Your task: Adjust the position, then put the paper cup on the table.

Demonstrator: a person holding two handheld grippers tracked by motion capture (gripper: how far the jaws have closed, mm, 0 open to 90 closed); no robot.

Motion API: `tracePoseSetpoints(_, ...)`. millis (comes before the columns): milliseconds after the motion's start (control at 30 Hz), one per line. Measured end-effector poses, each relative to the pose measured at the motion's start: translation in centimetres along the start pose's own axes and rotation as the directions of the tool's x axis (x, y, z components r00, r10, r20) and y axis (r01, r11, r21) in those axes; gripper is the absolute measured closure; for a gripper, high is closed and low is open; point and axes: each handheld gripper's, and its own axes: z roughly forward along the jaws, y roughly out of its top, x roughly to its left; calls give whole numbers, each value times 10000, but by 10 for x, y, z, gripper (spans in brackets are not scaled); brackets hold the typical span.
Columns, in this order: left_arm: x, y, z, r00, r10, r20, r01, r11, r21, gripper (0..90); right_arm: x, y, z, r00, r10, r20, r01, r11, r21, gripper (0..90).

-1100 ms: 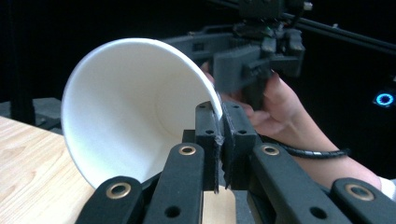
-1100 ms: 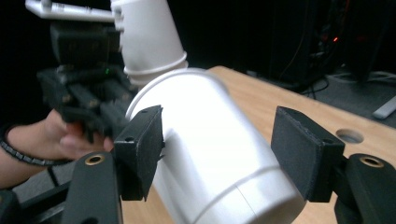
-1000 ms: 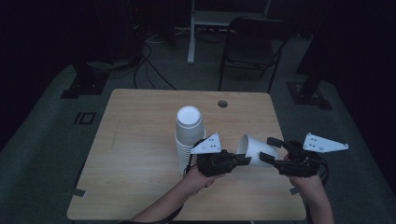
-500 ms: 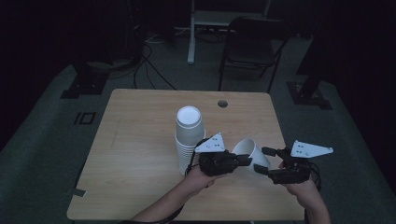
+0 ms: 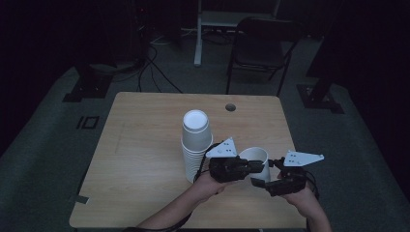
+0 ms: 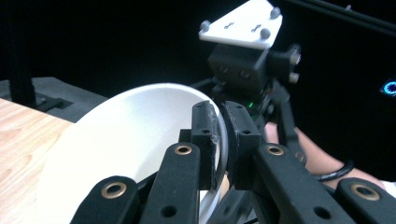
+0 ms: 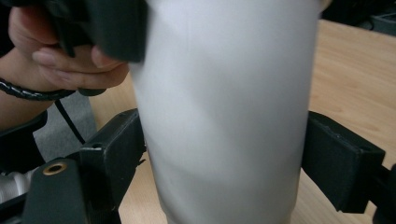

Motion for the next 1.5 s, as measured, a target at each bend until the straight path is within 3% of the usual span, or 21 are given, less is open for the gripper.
tracePoseSetpoints(67,-1,0,2,9999,67,106,-68,10000,56,837,1,0,5,10000,-2,-13,2,10000,24,179)
tracePoseSetpoints(100,0,0,4,9993,-44,367,40,9999,112,834,2,0,7,10000,21,-52,-21,10000,-10,181)
tracePoseSetpoints(133,0,0,4,9993,-44,367,40,9999,112,832,2,0,9,9999,28,-159,-29,10000,-87,184)
tracePoseSetpoints(200,-3,1,6,9993,339,137,-342,9992,230,828,3,0,12,10000,-48,-42,47,9999,-90,186)
tracePoseSetpoints(333,-2,3,3,9995,233,217,-231,9997,-92,804,3,1,11,10000,-33,-35,32,9994,-351,189)
tracePoseSetpoints(467,-7,5,-1,9992,366,137,-362,9989,-305,698,2,1,10,9996,-55,272,64,9994,-338,190)
tracePoseSetpoints(500,-11,7,-5,9982,596,-70,-598,9978,-301,567,-2,0,8,9990,133,431,-116,9991,-410,190)
tracePoseSetpoints(567,-13,7,-6,9974,681,-235,-688,9971,-333,527,-4,0,7,9985,165,519,-144,9991,-407,190)
tracePoseSetpoints(600,-15,7,-7,9959,767,-487,-787,9961,-400,398,-8,-2,3,9970,362,688,-322,9977,-594,190)
tracePoseSetpoints(633,-15,7,-10,9969,608,-495,-631,9970,-459,397,-10,-2,1,9963,446,736,-395,9968,-696,190)
tracePoseSetpoints(767,-15,3,-12,9944,648,-840,-696,9960,-561,297,-13,-2,-3,9937,507,997,-429,9960,-787,190)
tracePoseSetpoints(833,-15,2,-14,9940,647,-881,-698,9960,-557,283,-14,-2,-3,9932,530,1033,-450,9959,-787,191)
tracePoseSetpoints(900,-15,2,-17,9941,678,-841,-734,9952,-652,214,-15,-3,-4,9917,493,1191,-407,9964,-737,190)
tracePoseSetpoints(1000,-15,2,-20,9942,729,-796,-784,9946,-674,207,-15,-3,-4,9911,536,1220,-444,9960,-772,190)
tracePoseSetpoints(1033,-17,2,-22,9907,916,-1007,-983,9931,-640,207,-15,-3,-4,9910,545,1225,-451,9959,-783,190)
tracePoseSetpoints(1133,-21,2,-25,9870,1164,-1110,-1230,9909,-545,191,-15,-2,-4,9902,512,1302,-409,9959,-805,190)
tracePoseSetpoints(1300,-25,1,-31,9793,1420,-1442,-1474,9887,-274,166,-17,-2,-6,9883,597,1405,-463,9942,-969,190)
tracePoseSetpoints(1433,-27,0,-38,9803,1404,-1390,-1456,9890,-279,166,-18,-2,-7,9862,629,1533,-461,9928,-1107,189)
tracePoseSetpoints(1500,-29,-1,-41,9774,1496,-1497,-1546,9877,-227,166,-19,-2,-8,9829,660,1719,-458,9918,-1189,190)
